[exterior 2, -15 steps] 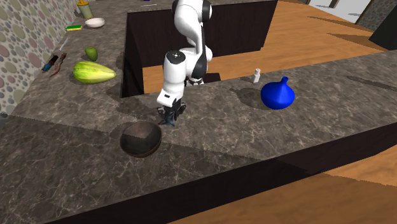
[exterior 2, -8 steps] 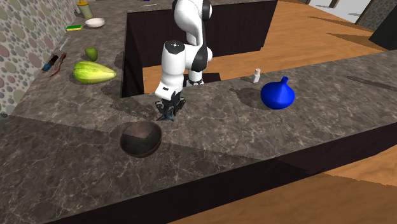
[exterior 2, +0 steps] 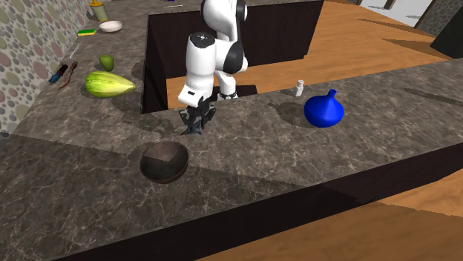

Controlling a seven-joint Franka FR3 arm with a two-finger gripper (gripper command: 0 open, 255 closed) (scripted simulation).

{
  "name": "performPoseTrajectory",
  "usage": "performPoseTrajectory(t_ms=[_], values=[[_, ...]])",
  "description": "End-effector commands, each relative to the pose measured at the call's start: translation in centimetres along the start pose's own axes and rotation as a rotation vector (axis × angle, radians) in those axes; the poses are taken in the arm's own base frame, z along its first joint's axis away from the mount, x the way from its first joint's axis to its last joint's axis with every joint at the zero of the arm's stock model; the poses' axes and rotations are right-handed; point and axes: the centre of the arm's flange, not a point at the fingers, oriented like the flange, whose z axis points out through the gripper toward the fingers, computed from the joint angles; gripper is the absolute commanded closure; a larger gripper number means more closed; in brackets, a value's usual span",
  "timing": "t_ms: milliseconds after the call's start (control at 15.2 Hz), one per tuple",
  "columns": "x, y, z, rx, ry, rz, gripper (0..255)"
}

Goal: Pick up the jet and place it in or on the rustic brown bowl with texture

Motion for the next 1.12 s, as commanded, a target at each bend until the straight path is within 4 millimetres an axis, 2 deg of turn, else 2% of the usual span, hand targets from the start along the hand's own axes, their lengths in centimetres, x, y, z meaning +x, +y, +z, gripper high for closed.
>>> performPoseTrajectory(t_ms=[0,330,1056], values=[[-0.1,0.2,-1.1,0.000,0.000,0.000,255],[-0.2,0.7,-3.4,0.000,0.000,0.000,255],[6.2,13.4,-0.9,0.000,0.000,0.000,255]])
